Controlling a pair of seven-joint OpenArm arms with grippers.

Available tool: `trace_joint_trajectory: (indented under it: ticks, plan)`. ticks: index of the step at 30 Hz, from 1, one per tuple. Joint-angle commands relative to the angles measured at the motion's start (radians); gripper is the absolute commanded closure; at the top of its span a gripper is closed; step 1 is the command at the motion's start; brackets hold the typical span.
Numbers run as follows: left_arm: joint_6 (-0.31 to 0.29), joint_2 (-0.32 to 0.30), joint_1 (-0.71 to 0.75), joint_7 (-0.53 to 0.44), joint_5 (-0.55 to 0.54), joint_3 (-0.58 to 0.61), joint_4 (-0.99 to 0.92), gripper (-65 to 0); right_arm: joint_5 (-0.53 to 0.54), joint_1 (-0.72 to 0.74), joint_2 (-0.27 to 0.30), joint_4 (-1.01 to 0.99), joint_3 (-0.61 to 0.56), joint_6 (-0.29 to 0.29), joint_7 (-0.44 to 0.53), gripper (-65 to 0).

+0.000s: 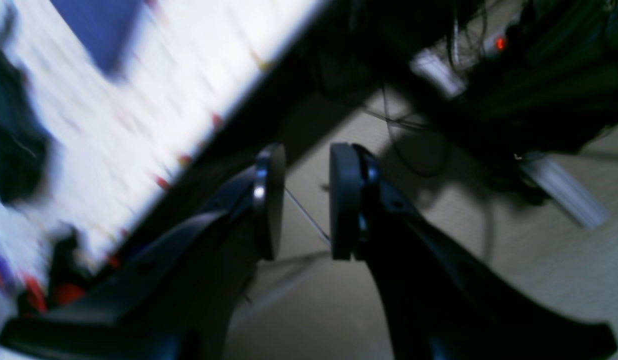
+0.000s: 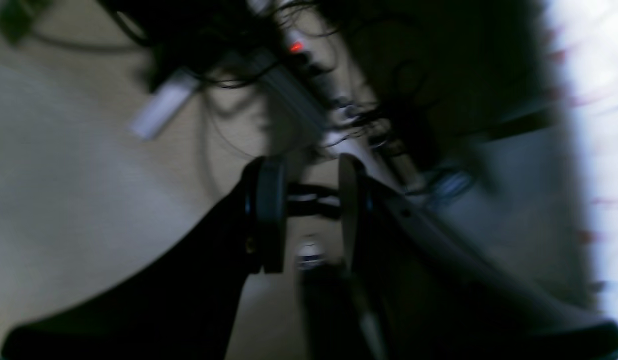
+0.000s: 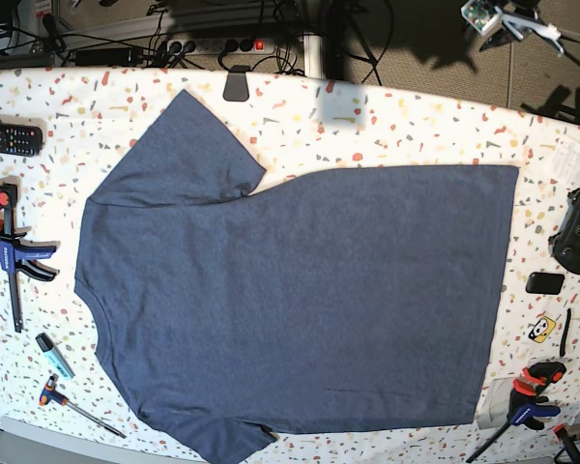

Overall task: Fold the T-shirt properly
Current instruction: 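Move both arms from rest toward the shirt's shoulders, then grasp the shirt's shoulder edges with left and right grippers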

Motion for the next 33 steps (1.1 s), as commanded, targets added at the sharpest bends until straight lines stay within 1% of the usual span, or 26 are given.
trace_joint_trajectory:
  ticks: [1,3,4,5,7,9,13,16,19,21,23,24,29,31,33]
  plan:
    - [0.007,-0.019,0.009,-0.011,-0.003,-0.004,0.045,-15.7,-0.016,-0.018,0.011,0.043,0.002,-0.020,-0.008,-17.9]
    - [0.010,-0.048,-0.013,-0.019,-0.003,-0.004,0.085,-15.8,-0.046,-0.017,0.027,0.095,0.002,-0.079,-0.037,-17.9]
    - [0.010,-0.059,-0.035,-0.019,-0.003,-0.004,0.093,-16.1,-0.066,-0.017,0.032,0.114,0.002,-0.131,-0.048,-17.9]
    - [0.010,-0.067,-0.063,-0.018,-0.003,-0.004,0.093,-16.8,-0.080,-0.016,0.037,0.127,0.002,-0.158,-0.055,-17.9]
    - [0.009,-0.076,-0.126,0.002,-0.002,-0.004,0.092,-18.2,-0.120,0.000,0.042,0.138,0.002,-0.185,-0.055,-17.9]
    - [0.000,-0.078,-0.191,0.007,0.028,-0.004,0.092,-18.2,-0.130,0.027,0.042,0.138,0.002,-0.188,-0.055,-18.0]
    - [-0.050,-0.077,-0.308,0.021,0.055,0.040,0.091,-22.7,-0.130,0.080,0.042,0.138,0.002,-0.188,-0.064,-18.0]
    - [-0.049,-0.077,-0.367,0.022,0.127,0.120,0.039,-23.2,-0.130,0.123,0.042,0.138,0.002,-0.188,-0.070,-18.0]
    - [-0.045,-0.077,-0.455,0.022,0.216,0.207,-0.095,-23.2,-0.130,0.163,0.042,0.138,0.002,-0.188,-0.071,-18.0]
    - [-0.029,-0.077,-0.529,0.028,0.266,0.256,-0.193,-23.3,-0.130,0.186,0.042,0.138,0.002,-0.188,-0.070,-18.0]
    - [-0.006,-0.078,-0.600,0.065,0.274,0.289,-0.275,-23.3,-0.130,0.201,0.042,0.138,0.002,-0.188,-0.070,-18.0]
    - [-0.007,-0.078,-0.632,0.076,0.274,0.297,-0.311,-23.2,-0.130,0.208,0.042,0.138,0.002,-0.188,-0.071,-18.0]
    - [-0.008,-0.081,-0.748,0.072,0.273,0.302,-0.462,-23.2,-0.133,0.212,0.042,0.138,0.002,-0.189,-0.083,-18.0]
    - [-0.008,-0.104,-0.766,0.071,0.269,0.303,-0.498,-23.2,-0.156,0.212,0.042,0.138,0.003,-0.199,-0.095,-18.0]
    - [-0.008,-0.145,-0.767,0.066,0.264,0.303,-0.514,-23.2,-0.176,0.212,0.042,0.138,0.003,-0.233,-0.099,-18.0]
